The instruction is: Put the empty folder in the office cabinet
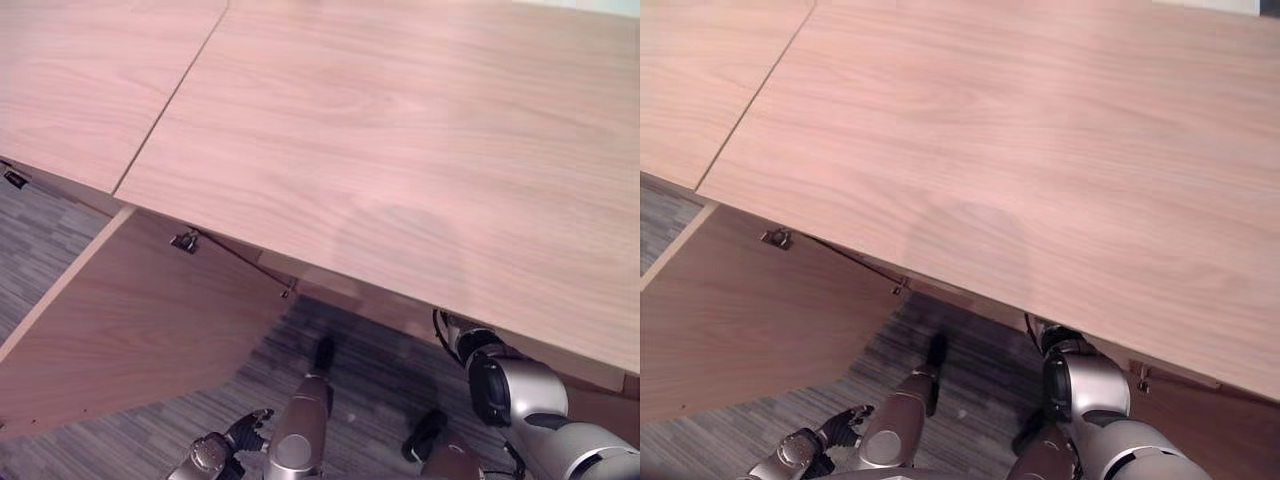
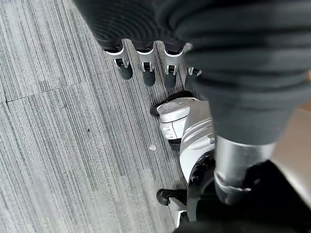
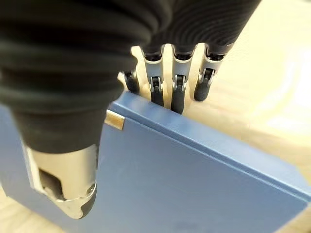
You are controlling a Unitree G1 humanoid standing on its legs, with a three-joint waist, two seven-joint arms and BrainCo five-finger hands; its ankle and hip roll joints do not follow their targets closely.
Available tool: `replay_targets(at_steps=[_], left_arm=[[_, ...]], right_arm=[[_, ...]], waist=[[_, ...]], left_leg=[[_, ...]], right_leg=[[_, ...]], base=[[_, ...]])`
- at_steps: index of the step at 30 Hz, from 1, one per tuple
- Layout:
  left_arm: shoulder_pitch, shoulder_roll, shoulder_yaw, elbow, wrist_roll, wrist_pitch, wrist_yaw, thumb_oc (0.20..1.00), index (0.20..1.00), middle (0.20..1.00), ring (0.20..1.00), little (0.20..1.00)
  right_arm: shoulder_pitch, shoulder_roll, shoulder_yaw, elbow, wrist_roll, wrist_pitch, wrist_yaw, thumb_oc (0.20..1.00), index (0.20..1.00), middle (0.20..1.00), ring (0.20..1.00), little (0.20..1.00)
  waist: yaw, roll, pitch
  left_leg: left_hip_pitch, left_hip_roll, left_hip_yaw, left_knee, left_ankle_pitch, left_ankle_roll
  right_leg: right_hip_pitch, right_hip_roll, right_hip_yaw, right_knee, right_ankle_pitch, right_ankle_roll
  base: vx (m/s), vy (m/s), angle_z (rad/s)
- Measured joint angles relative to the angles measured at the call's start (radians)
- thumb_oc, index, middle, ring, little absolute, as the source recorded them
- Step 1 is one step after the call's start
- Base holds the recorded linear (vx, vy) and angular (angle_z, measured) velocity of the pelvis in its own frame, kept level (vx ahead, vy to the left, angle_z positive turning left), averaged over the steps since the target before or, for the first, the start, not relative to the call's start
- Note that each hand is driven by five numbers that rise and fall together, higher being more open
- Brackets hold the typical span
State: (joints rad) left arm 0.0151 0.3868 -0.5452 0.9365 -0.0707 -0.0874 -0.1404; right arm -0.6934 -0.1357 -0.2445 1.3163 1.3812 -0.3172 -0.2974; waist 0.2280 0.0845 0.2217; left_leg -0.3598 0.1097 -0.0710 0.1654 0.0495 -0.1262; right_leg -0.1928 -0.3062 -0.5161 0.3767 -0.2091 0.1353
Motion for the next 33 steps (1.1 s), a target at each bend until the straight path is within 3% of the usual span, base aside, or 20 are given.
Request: replay_targets(at_steps=[3,10,14,20,22,29,33], left_arm=[[0.021,0.000,0.018,0.053,0.001,0.003,-0.008,1.000,1.000,1.000,1.000,1.000],[0.060,-0.030,0.089,0.125,0.010,0.004,-0.012,1.000,1.000,1.000,1.000,1.000],[0.090,-0.036,0.116,0.154,0.010,0.004,-0.012,1.000,1.000,1.000,1.000,1.000],[0.140,-0.047,0.166,0.168,0.010,0.006,-0.012,1.000,1.000,1.000,1.000,1.000],[0.151,-0.060,0.193,0.195,0.010,0.005,-0.013,1.000,1.000,1.000,1.000,1.000],[0.179,-0.071,0.217,0.203,0.010,0.019,-0.013,1.000,1.000,1.000,1.000,1.000],[0.187,-0.073,0.232,0.203,0.011,0.026,-0.013,1.000,1.000,1.000,1.000,1.000]], right_arm=[[0.119,0.073,0.009,-0.029,-0.031,0.002,0.001,1.000,1.000,1.000,1.000,1.000],[0.182,0.084,0.046,-0.031,-0.064,0.020,0.012,1.000,1.000,1.000,1.000,1.000],[0.243,0.104,0.061,-0.079,-0.072,0.023,0.019,1.000,1.000,1.000,1.000,1.000],[0.360,0.118,0.147,-0.223,-0.119,0.047,0.039,1.000,1.000,1.000,1.000,1.000],[0.408,0.118,0.176,-0.278,-0.167,0.059,0.056,1.000,1.000,1.000,1.000,1.000],[0.546,0.117,0.266,-0.461,-0.266,0.098,0.090,1.000,1.000,1.000,1.000,1.000],[0.617,0.113,0.276,-0.529,-0.310,0.119,0.112,1.000,1.000,1.000,1.000,1.000]], waist=[[-0.014,-0.042,-0.059],[-0.055,-0.074,-0.106],[-0.062,-0.098,-0.168],[-0.093,-0.109,-0.209],[-0.124,-0.108,-0.214],[-0.187,-0.099,-0.222],[-0.197,-0.099,-0.226]], left_leg=[[0.072,0.000,0.016,-0.047,-0.003,0.004],[0.170,-0.002,0.045,-0.095,-0.007,0.009],[0.223,0.000,0.073,-0.133,-0.006,0.009],[0.294,-0.003,0.131,-0.215,0.016,0.008],[0.325,-0.008,0.145,-0.248,0.027,0.010],[0.367,-0.009,0.190,-0.255,0.025,0.012],[0.385,-0.008,0.212,-0.255,0.024,0.012]], right_leg=[[0.085,0.022,-0.011,-0.105,0.036,0.012],[0.199,0.047,-0.009,-0.233,0.096,0.021],[0.236,0.056,0.011,-0.286,0.118,0.023],[0.257,0.059,0.060,-0.349,0.159,0.030],[0.276,0.057,0.067,-0.373,0.172,0.036],[0.284,0.054,0.118,-0.379,0.186,0.035],[0.283,0.052,0.144,-0.377,0.195,0.037]], base=[[0.14,0.053,-0.06],[0.09,0.038,-0.09],[0.05,0.066,-0.19],[0.03,0.071,-0.25],[0.02,0.111,-0.19],[-0.01,0.053,-0.19],[-0.02,0.033,-0.18]])
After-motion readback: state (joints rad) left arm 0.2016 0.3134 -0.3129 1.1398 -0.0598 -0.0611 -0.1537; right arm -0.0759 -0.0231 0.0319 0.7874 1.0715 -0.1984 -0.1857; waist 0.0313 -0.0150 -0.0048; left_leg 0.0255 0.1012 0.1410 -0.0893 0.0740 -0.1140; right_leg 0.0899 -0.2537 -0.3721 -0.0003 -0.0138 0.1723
